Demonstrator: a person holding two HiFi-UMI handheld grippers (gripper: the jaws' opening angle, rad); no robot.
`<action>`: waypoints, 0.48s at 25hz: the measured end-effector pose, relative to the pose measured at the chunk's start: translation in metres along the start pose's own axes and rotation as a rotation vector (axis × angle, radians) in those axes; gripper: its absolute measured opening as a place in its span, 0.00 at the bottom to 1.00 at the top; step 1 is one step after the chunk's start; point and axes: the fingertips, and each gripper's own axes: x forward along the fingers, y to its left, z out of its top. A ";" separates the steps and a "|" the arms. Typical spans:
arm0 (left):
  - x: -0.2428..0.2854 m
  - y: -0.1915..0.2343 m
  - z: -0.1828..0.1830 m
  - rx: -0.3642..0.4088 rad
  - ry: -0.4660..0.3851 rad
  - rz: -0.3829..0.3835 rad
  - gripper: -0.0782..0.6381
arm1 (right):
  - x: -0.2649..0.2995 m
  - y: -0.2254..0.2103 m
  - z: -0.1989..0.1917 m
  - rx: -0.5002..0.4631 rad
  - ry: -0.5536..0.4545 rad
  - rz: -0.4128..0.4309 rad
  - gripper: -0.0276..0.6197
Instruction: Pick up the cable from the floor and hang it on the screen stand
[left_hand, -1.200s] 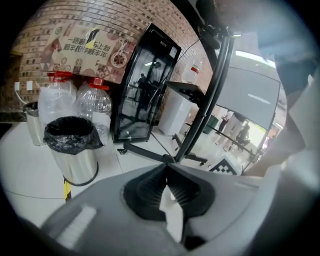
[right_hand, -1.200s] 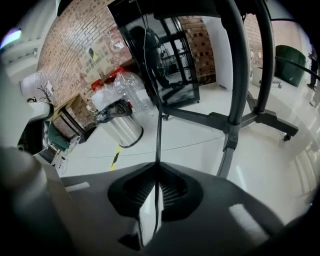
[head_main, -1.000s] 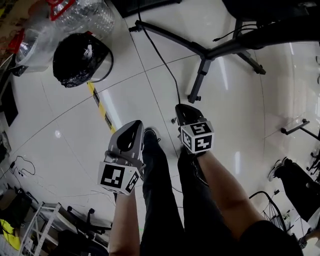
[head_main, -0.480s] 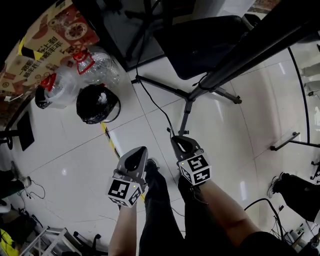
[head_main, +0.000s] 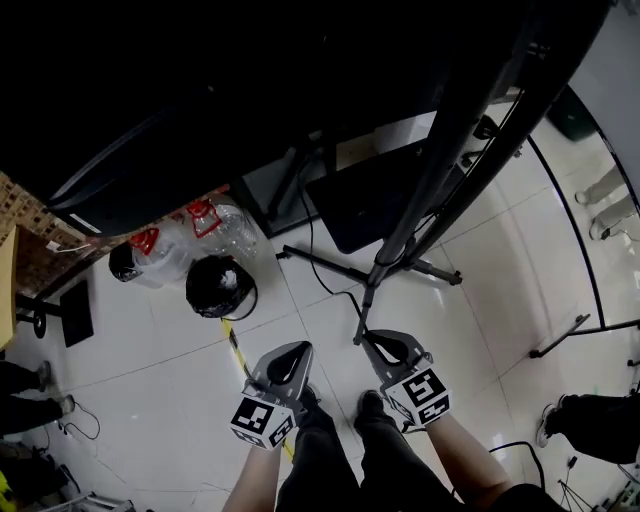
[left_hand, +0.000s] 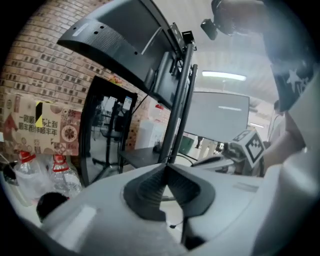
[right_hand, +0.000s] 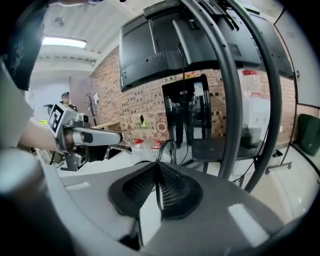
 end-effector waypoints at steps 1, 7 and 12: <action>0.001 -0.008 0.010 0.004 -0.008 -0.009 0.11 | -0.012 -0.001 0.011 -0.025 -0.009 -0.003 0.07; 0.000 -0.054 0.064 0.028 -0.059 -0.050 0.11 | -0.079 -0.004 0.082 -0.152 -0.092 -0.014 0.07; -0.001 -0.092 0.085 0.136 -0.044 -0.072 0.11 | -0.115 -0.013 0.143 -0.242 -0.187 -0.032 0.07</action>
